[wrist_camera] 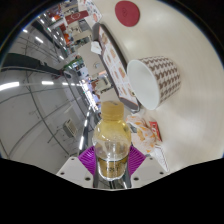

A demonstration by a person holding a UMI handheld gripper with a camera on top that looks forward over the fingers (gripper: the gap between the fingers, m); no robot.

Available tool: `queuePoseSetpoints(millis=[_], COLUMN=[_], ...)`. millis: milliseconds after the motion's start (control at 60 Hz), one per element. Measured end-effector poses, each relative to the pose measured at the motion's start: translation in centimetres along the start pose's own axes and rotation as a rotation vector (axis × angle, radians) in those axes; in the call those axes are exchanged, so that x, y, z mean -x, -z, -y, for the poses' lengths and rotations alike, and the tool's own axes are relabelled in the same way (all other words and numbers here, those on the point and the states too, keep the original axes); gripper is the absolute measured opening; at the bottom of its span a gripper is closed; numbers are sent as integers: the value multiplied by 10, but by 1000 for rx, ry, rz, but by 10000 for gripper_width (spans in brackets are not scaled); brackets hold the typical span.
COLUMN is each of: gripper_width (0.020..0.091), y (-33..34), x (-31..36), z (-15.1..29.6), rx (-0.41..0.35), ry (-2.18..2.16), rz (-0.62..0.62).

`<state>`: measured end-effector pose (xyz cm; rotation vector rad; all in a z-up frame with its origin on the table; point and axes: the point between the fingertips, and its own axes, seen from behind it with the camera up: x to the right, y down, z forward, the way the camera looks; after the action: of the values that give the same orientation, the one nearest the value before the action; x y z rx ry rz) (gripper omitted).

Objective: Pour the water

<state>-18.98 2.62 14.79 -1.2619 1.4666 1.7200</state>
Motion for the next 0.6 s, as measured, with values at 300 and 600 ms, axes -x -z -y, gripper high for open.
queuePoseSetpoints(millis=[300, 600], gripper_width=[362, 362], y=[5, 46], x=[-5, 91], z=[4, 20], rx=[17, 49], ry=[19, 959], rz=[-43, -141])
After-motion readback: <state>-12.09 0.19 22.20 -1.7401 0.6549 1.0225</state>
